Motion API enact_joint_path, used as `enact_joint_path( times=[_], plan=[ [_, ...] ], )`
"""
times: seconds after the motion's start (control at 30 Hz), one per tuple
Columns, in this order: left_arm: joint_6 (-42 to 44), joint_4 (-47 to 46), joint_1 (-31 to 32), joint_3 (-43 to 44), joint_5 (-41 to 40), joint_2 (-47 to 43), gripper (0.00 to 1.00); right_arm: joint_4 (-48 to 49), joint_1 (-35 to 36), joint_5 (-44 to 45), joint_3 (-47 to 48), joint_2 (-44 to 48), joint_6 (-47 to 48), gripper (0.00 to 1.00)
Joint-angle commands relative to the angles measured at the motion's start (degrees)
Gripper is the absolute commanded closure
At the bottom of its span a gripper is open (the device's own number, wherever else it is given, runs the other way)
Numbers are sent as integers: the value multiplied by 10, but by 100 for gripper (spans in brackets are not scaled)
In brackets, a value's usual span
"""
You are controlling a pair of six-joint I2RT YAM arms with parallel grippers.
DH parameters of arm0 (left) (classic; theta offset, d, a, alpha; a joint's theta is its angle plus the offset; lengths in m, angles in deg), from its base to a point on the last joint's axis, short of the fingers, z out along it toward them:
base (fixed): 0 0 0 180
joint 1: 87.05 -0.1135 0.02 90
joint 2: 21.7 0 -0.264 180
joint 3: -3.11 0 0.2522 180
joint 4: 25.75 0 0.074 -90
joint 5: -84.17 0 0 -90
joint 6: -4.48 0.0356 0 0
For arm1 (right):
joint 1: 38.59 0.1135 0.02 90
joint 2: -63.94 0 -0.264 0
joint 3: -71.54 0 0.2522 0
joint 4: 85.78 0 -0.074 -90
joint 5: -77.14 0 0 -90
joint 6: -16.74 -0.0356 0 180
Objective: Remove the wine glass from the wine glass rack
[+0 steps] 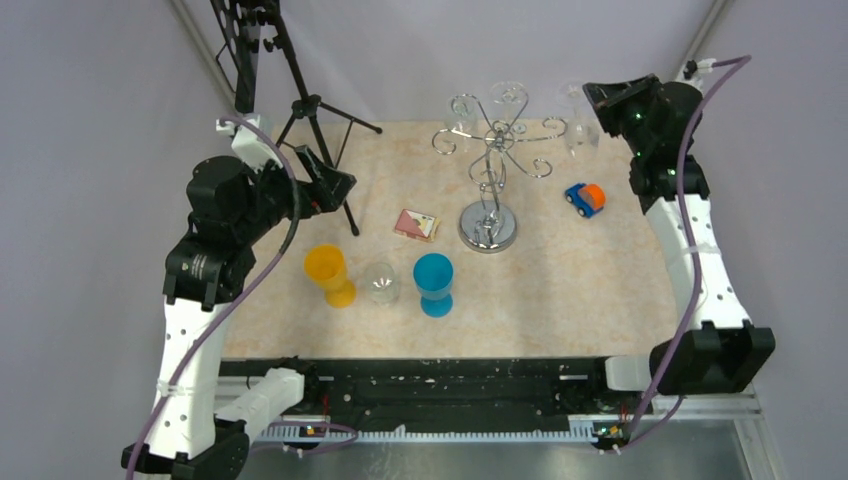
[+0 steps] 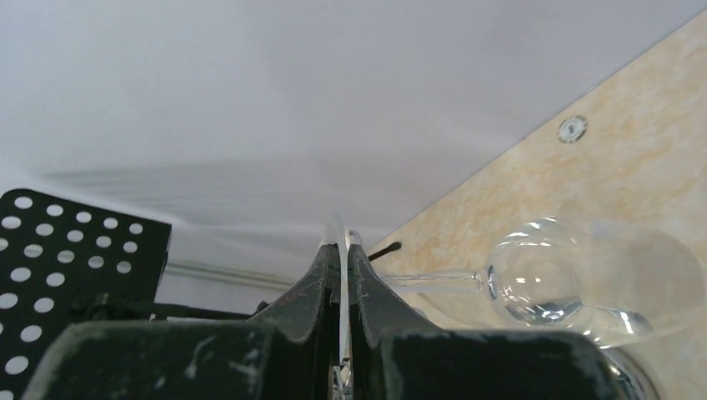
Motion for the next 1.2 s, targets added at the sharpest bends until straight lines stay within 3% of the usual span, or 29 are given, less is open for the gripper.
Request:
enact_joint_path(
  times=[0.0, 0.33, 0.57, 0.8, 0.97, 1.17],
  plan=[
    [1, -57, -3, -5, 65, -4, 3, -38, -6, 95, 0, 89, 28, 100],
    [-57, -182, -2, -43, 237, 12, 6, -176, -6, 71, -44, 222, 10, 100],
    [-144, -417, 40, -138, 300, 1, 9, -228, -6, -27, -132, 334, -83, 100],
    [11, -447, 228, -151, 285, 32, 10, -285, -6, -82, -187, 421, -122, 100],
    [46, -498, 296, -165, 304, 79, 19, -296, -6, -123, -191, 444, -126, 100],
    [126, -466, 372, -128, 291, 146, 21, -228, -6, -190, -216, 456, -125, 100]
  ],
)
